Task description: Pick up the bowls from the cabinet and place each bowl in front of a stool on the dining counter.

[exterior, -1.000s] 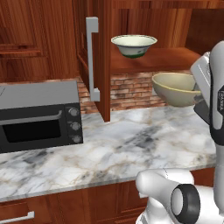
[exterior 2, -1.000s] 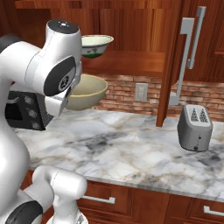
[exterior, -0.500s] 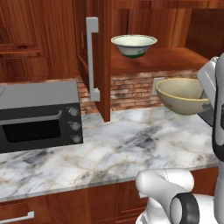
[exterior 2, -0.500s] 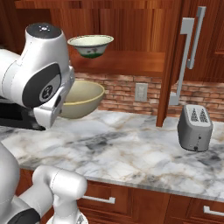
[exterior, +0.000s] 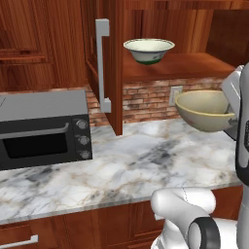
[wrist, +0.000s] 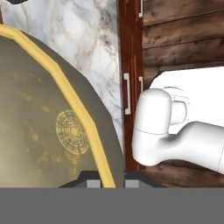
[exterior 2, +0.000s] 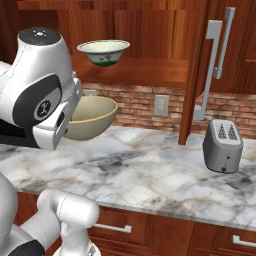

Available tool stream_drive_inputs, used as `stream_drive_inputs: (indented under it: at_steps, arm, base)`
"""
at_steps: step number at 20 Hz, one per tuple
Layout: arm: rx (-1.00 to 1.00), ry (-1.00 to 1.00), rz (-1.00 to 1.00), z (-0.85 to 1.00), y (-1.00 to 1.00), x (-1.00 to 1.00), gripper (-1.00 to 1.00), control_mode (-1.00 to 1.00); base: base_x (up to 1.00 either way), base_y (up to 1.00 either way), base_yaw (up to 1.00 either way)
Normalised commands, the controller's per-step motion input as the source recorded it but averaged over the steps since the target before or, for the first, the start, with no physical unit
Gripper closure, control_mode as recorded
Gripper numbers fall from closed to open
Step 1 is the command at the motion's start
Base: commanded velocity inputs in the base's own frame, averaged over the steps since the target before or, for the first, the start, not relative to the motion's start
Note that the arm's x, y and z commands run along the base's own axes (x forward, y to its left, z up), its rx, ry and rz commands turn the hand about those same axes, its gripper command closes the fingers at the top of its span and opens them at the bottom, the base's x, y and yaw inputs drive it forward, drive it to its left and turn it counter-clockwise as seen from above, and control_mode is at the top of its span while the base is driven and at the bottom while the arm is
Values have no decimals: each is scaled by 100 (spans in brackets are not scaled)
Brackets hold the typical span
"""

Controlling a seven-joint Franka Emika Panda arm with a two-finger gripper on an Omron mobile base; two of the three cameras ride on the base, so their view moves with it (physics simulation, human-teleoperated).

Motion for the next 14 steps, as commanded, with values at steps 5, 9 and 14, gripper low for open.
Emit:
stream_drive_inputs:
  at_steps: [5,9,14]
  arm:
    - [0,0,0,0,0,-5,100,100]
    - [0,0,0,0,0,0,100,100]
    - [0,0,0,0,0,0,100,100]
  base:
    - [-29,0,0]
    - [-92,-9,24]
    - [-95,-36,53]
